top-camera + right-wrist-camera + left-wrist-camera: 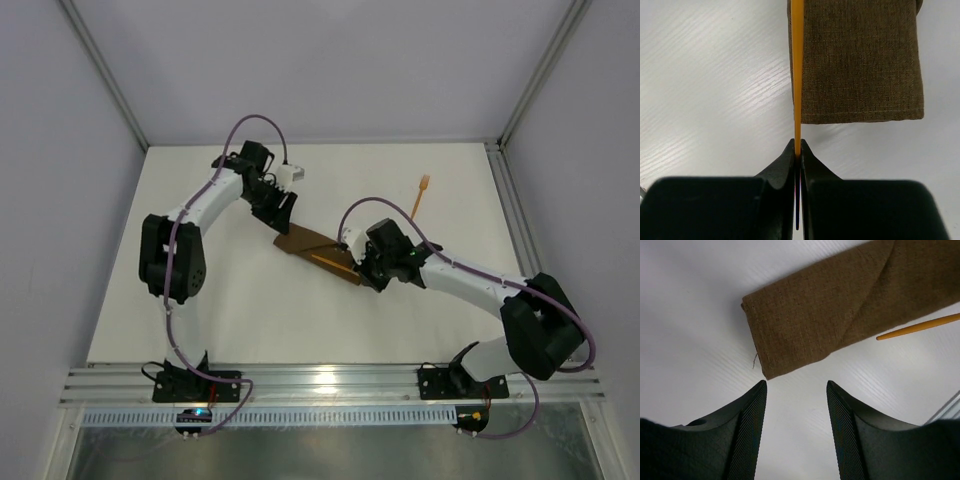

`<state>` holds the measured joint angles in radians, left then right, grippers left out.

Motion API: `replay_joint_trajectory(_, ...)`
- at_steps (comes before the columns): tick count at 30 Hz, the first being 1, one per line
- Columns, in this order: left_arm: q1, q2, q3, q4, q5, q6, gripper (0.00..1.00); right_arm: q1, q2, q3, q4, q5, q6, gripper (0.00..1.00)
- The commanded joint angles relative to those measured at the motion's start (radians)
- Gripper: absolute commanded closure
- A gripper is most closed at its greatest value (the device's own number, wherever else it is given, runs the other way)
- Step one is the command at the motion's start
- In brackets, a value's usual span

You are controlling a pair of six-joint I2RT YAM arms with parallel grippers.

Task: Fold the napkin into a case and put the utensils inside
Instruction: Stuff the knife into the folded napkin.

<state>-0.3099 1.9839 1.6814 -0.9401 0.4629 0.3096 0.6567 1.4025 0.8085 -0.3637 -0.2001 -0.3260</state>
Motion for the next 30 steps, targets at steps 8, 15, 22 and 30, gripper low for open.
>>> replay_joint_trajectory(8,-0.05,0.064,-0.054,0.259,-0.168,-0.101,0.45,-0.063,0.101,0.083,0.052,-0.056,0.116,0.97)
replay_joint_trajectory(15,-0.064,0.115,-0.057,0.271,-0.191,-0.095,0.52,-0.072,0.188,0.156,-0.027,-0.019,0.136,0.97)
replay_joint_trajectory(22,-0.064,0.125,-0.061,0.279,-0.196,-0.093,0.63,-0.072,0.207,0.183,-0.049,-0.004,0.12,0.97)
replay_joint_trajectory(30,-0.064,0.138,-0.06,0.281,-0.198,-0.096,0.73,-0.074,0.105,0.141,-0.08,0.01,0.102,0.97)
